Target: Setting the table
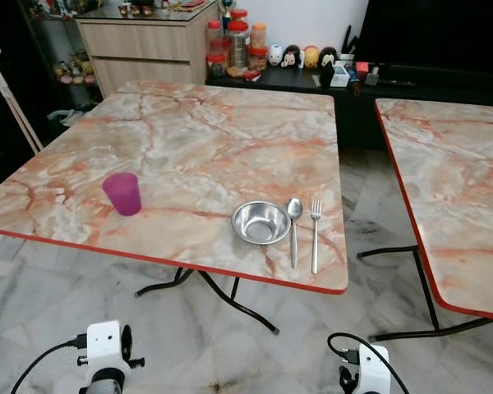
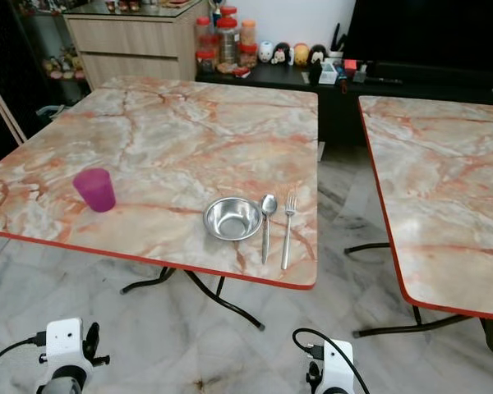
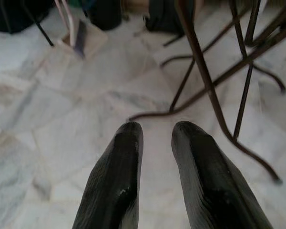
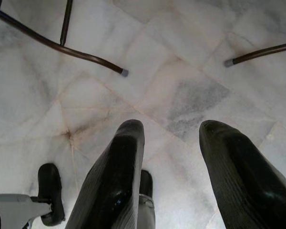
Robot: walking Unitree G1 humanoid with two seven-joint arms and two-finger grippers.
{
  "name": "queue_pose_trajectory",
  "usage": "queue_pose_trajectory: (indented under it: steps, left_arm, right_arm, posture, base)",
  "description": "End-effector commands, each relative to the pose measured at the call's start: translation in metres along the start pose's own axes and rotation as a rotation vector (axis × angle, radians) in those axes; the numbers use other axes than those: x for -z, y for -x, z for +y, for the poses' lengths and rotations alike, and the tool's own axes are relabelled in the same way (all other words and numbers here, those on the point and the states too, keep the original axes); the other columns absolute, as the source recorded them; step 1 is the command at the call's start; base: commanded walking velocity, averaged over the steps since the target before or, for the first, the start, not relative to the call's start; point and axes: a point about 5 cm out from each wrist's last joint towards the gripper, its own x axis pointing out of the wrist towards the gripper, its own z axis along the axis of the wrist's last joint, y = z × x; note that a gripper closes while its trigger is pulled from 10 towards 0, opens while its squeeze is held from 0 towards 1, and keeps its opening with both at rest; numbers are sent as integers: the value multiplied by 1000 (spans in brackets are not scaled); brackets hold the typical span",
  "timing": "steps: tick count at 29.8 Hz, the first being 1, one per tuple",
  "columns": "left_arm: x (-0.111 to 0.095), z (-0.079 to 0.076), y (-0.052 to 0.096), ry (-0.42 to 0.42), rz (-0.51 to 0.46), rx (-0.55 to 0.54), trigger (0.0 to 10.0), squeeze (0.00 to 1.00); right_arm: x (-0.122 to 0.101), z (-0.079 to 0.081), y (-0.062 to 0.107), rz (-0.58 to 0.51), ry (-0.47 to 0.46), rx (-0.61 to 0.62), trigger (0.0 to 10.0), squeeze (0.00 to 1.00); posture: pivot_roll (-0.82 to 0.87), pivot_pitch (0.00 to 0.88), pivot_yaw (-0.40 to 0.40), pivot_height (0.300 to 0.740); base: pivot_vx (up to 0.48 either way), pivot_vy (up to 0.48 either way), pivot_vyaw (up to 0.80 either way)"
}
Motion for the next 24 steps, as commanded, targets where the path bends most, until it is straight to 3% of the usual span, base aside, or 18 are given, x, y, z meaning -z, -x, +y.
queue_pose_trajectory:
  steps: [1, 4, 6, 8, 16, 24]
  left_arm:
    - [-34, 7, -12, 29, -149, -40, 10000, 0]
    - [-50, 7, -17, 25, -202, -39, 10000, 0]
    - [-61, -1, -21, -24, -242, 16, 10000, 0]
    - [-80, -13, -27, -24, -298, 67, 10000, 0]
    - [-116, -52, -34, -44, -383, 218, 10000, 0]
    - [-131, -83, -41, -35, -387, 329, 10000, 0]
  right_arm:
    - [-4, -1, -1, -7, 11, -3, 10000, 0]
    - [-5, -1, -1, -9, 13, -5, 10000, 0]
    - [-5, -1, -1, -8, 14, -4, 10000, 0]
    - [-5, -1, -1, -9, 10, -2, 10000, 0]
    - [-5, -1, -1, -12, -9, 9, 10000, 0]
    - [-4, -1, -1, -12, -27, 19, 10000, 0]
  posture:
    - [76, 0, -32, 740]
    - [77, 0, -33, 740]
    - [71, 0, -30, 740]
    - [68, 0, -27, 740]
    - [48, 0, -14, 740]
    - [33, 0, -1, 740]
  base:
    - [0, 0, 0]
    - [0, 0, 0]
    - [0, 0, 0]
    - [0, 0, 0]
    - [0, 0, 0]
    - [0, 0, 0]
